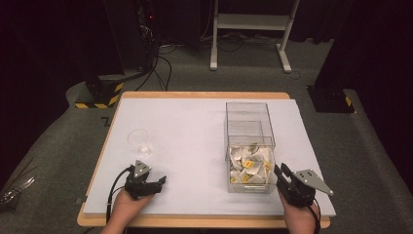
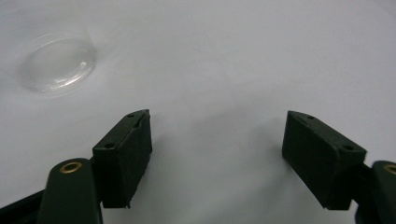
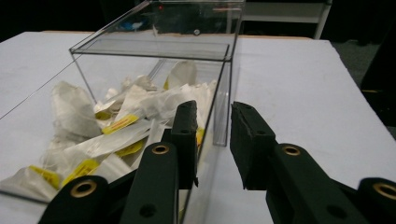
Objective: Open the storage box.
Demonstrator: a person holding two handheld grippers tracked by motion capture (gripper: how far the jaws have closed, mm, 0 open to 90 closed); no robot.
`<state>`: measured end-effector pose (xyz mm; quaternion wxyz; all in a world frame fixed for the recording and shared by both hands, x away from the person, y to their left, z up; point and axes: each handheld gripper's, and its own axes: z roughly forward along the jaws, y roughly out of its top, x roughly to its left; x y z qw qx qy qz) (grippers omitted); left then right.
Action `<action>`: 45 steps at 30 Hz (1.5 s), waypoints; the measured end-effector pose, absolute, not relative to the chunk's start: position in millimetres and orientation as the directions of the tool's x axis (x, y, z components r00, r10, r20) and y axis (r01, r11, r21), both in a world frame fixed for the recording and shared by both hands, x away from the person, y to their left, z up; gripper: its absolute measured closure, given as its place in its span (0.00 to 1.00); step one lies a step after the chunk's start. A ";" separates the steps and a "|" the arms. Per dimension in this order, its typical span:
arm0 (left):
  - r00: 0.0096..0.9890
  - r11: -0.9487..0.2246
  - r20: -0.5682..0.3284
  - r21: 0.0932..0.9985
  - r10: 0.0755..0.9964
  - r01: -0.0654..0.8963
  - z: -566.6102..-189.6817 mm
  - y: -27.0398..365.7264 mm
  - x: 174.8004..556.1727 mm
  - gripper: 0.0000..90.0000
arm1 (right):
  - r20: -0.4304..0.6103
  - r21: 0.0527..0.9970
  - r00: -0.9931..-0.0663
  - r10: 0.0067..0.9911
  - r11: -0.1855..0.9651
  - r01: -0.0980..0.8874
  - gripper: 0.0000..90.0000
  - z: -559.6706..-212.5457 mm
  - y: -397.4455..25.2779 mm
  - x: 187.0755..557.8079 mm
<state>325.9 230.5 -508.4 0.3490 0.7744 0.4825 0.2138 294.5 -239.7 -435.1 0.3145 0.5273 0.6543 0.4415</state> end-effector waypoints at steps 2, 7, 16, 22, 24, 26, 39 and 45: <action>0.442 -0.295 0.000 0.746 0.897 0.597 -508.3 230.4 325.9 0.27 | 0.050 0.913 -0.233 0.971 0.050 0.405 0.83 -434.0 -244.8 299.7; 0.441 -0.293 0.000 0.748 0.897 0.596 -508.4 230.3 325.8 0.27 | 0.042 0.910 -0.221 0.974 0.054 0.411 0.84 -435.1 -251.5 306.9; 0.429 -0.281 -0.002 0.752 0.903 0.596 -508.4 230.4 325.3 0.30 | 0.017 0.879 -0.220 0.975 0.090 0.469 0.81 -456.3 -270.4 332.9; 0.419 -0.275 0.000 0.755 0.908 0.596 -508.3 230.5 324.8 0.33 | 0.024 0.862 -0.230 0.973 0.096 0.498 0.78 -470.6 -277.2 343.0; 0.420 -0.275 0.001 0.756 0.908 0.593 -508.1 230.4 324.3 0.35 | 0.034 0.853 -0.241 0.970 0.097 0.513 0.77 -476.0 -279.6 345.8; 0.423 -0.278 0.005 0.760 0.906 0.588 -507.8 229.8 323.0 0.40 | 0.031 0.848 -0.244 0.969 0.104 0.520 0.77 -478.4 -280.9 346.9; 0.422 -0.238 -0.046 0.767 0.906 0.596 -502.7 231.3 319.1 0.45 | 0.040 0.833 -0.249 0.968 0.105 0.544 0.71 -488.0 -288.6 347.8; 0.432 -0.214 -0.070 0.790 0.899 0.574 -496.4 230.8 318.1 0.47 | 0.010 0.836 -0.254 0.967 0.131 0.533 0.71 -489.5 -288.9 346.6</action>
